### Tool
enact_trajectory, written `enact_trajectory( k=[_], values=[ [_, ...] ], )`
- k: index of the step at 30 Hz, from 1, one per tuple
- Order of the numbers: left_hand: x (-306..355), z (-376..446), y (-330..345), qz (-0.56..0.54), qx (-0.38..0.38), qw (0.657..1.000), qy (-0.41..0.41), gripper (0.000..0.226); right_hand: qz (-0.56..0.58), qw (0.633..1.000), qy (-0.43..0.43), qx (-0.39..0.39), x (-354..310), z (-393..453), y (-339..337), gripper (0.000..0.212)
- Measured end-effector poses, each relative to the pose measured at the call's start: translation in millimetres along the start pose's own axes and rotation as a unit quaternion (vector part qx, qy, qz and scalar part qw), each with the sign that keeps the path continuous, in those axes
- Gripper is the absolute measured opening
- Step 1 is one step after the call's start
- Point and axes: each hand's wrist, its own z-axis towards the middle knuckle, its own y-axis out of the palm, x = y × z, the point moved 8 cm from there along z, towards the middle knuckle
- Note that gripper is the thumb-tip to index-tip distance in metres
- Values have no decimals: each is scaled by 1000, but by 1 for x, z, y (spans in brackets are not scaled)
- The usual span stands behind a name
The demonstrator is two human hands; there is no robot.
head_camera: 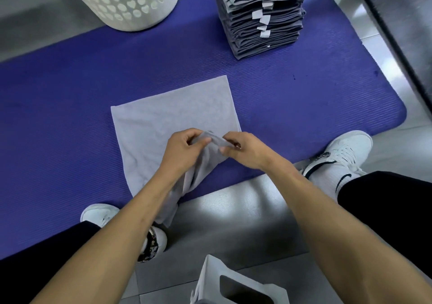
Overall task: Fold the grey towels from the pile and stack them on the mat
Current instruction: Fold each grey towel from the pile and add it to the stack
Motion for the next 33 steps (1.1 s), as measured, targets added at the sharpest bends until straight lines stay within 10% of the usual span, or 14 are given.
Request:
enact_trajectory(
  k=[18,33],
  values=[
    [-13,248,45,241,-82,967,10,12,57,985,140,86,114,54,-12,30],
    [-39,280,60,225,56,972,29,6,102,947,215,215,132,57,-6,26]
  ],
)
